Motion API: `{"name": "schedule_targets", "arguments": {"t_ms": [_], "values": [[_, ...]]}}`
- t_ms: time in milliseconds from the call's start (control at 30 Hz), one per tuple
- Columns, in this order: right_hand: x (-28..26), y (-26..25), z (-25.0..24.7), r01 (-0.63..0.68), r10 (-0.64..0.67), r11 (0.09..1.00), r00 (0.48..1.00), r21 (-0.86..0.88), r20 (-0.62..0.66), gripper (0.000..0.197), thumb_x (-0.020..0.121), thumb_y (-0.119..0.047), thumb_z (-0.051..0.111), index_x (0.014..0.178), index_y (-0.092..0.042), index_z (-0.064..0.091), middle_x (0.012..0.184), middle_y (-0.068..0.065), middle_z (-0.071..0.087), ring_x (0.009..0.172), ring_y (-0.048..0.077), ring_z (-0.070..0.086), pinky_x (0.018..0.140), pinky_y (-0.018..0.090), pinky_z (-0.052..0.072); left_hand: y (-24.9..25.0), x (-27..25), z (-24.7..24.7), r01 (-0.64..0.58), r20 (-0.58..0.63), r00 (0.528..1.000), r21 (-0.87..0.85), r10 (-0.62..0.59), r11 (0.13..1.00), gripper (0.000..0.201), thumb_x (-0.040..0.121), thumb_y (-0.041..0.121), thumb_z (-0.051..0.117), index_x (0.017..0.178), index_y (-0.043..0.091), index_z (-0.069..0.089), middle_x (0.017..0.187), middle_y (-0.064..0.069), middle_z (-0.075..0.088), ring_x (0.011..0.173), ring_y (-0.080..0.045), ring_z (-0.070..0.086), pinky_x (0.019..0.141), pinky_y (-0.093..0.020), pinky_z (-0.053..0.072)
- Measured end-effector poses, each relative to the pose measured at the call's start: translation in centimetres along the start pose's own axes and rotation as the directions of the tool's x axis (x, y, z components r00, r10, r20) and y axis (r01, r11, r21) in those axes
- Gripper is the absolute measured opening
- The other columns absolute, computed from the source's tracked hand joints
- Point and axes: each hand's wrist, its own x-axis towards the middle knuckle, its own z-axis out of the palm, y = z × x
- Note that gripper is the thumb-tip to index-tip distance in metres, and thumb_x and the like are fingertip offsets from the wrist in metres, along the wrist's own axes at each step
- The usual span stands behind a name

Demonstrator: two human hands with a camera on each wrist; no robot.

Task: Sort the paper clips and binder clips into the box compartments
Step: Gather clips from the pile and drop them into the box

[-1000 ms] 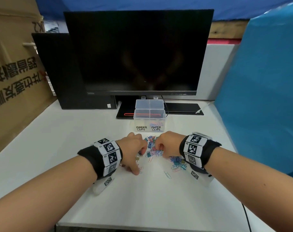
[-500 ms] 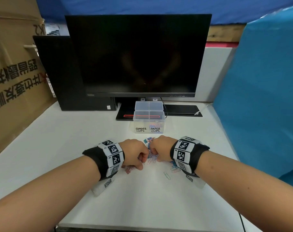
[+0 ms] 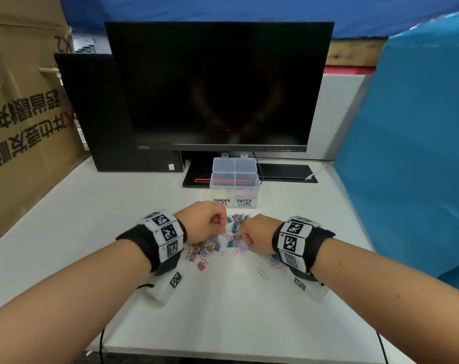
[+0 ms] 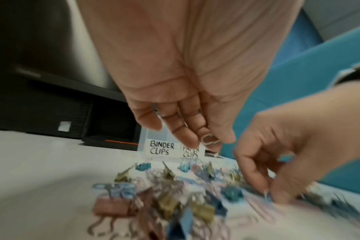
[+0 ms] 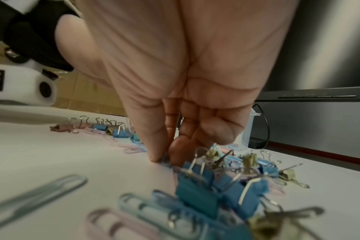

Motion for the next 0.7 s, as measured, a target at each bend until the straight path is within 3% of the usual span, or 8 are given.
{"name": "schedule_targets", "arguments": {"t_ms": [133, 200, 300, 400, 500, 633, 700], "values": [[0.2, 0.4, -0.1, 0.017, -0.017, 0.999, 1.000, 0.048, 0.017, 0.017, 0.089, -0.005, 0.053, 0.102, -0.003, 0.063, 0.112, 0.015, 0.065, 0.085, 0.021, 0.049, 0.072, 0.025, 0.040, -1.4, 0.2, -1.1, 0.096, -0.052, 0.992, -0.237, -0.112, 0.967, 0.012, 0.091, 0.008, 0.058, 0.087, 0.019, 0.061, 0.082, 0.001, 0.061, 0.070, -0.012, 0.067, 0.069, -0.025, 0.057], [0.2, 0.4, -0.1, 0.025, -0.026, 0.998, 1.000, 0.053, 0.014, 0.011, 0.088, -0.005, 0.053, 0.097, -0.008, 0.060, 0.112, 0.015, 0.065, 0.085, 0.021, 0.049, 0.067, 0.024, 0.040, -2.0, 0.2, -1.3, 0.151, -0.040, 0.985, -0.249, -0.166, 0.957, 0.019, 0.092, 0.002, 0.052, 0.086, 0.016, 0.062, 0.083, -0.001, 0.061, 0.068, -0.011, 0.065, 0.063, -0.020, 0.056], [0.5, 0.4, 0.1, 0.007, -0.009, 0.999, 0.999, 0.051, 0.033, 0.014, 0.087, -0.003, 0.052, 0.096, -0.007, 0.061, 0.112, 0.017, 0.066, 0.082, 0.021, 0.049, 0.059, 0.023, 0.038, -2.6, 0.0, -1.6, 0.228, -0.022, 0.972, -0.136, -0.233, 0.964, 0.030, 0.089, -0.007, 0.042, 0.092, 0.012, 0.065, 0.087, -0.002, 0.063, 0.078, -0.013, 0.059, 0.070, -0.019, 0.050], [0.7, 0.4, 0.1, -0.011, 0.008, 0.999, 0.999, 0.042, 0.052, 0.019, 0.087, -0.004, 0.052, 0.102, -0.001, 0.064, 0.115, 0.018, 0.065, 0.083, 0.020, 0.049, 0.069, 0.024, 0.040, -2.9, -0.1, -1.4, 0.304, 0.006, 0.953, -0.042, -0.304, 0.952, 0.022, 0.089, 0.001, 0.045, 0.095, 0.012, 0.063, 0.095, -0.001, 0.061, 0.092, -0.016, 0.056, 0.085, -0.026, 0.047], [0.7, 0.3, -0.1, -0.002, -0.001, 0.999, 0.998, 0.034, 0.070, 0.025, 0.090, -0.005, 0.050, 0.110, 0.002, 0.063, 0.118, 0.017, 0.063, 0.085, 0.019, 0.047, 0.070, 0.023, 0.038, -2.6, 0.0, -0.9, 0.326, 0.036, 0.943, 0.103, -0.331, 0.940, 0.019, 0.089, 0.014, 0.052, 0.104, 0.012, 0.064, 0.105, -0.002, 0.061, 0.093, -0.016, 0.054, 0.083, -0.025, 0.046], [0.8, 0.2, 0.0, 0.006, -0.009, 0.999, 0.997, 0.032, 0.077, 0.007, 0.091, -0.006, 0.048, 0.092, -0.006, 0.055, 0.117, 0.016, 0.064, 0.097, 0.023, 0.059, 0.066, 0.023, 0.044, -2.6, 0.3, -0.7, 0.418, -0.008, 0.904, 0.226, -0.428, 0.880, 0.019, 0.086, 0.019, 0.058, 0.100, 0.009, 0.065, 0.104, -0.005, 0.065, 0.095, -0.020, 0.062, 0.073, -0.025, 0.047], [0.9, 0.1, 0.1, 0.005, -0.007, 1.000, 0.996, 0.030, 0.094, 0.007, 0.091, -0.006, 0.046, 0.089, -0.008, 0.053, 0.107, 0.015, 0.064, 0.092, 0.023, 0.057, 0.059, 0.022, 0.041, -2.7, 0.4, -1.0, 0.483, -0.041, 0.872, 0.226, -0.487, 0.846, 0.020, 0.083, 0.023, 0.061, 0.095, 0.008, 0.067, 0.099, -0.007, 0.070, 0.090, -0.022, 0.066, 0.066, -0.025, 0.047]]}}
